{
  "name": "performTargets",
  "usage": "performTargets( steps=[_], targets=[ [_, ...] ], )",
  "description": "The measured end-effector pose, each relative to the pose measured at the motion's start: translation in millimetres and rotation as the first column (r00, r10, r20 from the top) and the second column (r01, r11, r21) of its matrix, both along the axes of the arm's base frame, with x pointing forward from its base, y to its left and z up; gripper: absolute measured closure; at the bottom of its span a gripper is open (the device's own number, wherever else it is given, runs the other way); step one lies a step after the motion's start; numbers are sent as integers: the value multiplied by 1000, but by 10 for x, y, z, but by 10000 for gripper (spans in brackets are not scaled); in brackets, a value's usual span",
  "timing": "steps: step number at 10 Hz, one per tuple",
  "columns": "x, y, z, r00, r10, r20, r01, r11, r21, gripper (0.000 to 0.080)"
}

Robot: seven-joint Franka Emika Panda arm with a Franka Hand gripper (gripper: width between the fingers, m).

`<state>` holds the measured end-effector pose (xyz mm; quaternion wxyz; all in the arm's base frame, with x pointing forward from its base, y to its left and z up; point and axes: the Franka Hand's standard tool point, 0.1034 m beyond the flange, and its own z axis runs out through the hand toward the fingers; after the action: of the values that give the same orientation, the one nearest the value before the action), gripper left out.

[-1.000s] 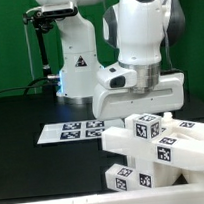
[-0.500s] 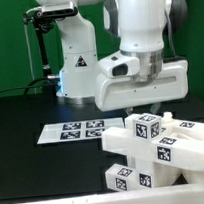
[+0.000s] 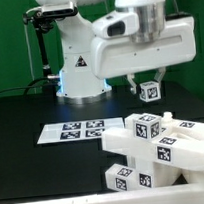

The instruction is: Assemble chair

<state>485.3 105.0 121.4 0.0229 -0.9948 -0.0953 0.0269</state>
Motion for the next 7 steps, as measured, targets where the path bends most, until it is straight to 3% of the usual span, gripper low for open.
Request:
performTargets(
  steps=[1,4,7],
  targets=[
    [-1,-1,-95,1000,4,-1,-4,1000,-10,515],
    [21,-25,-63,1000,21,-5,-21,1000,-7,515],
    [669,-98,212,995,98,-9,-98,995,0,515]
  ],
)
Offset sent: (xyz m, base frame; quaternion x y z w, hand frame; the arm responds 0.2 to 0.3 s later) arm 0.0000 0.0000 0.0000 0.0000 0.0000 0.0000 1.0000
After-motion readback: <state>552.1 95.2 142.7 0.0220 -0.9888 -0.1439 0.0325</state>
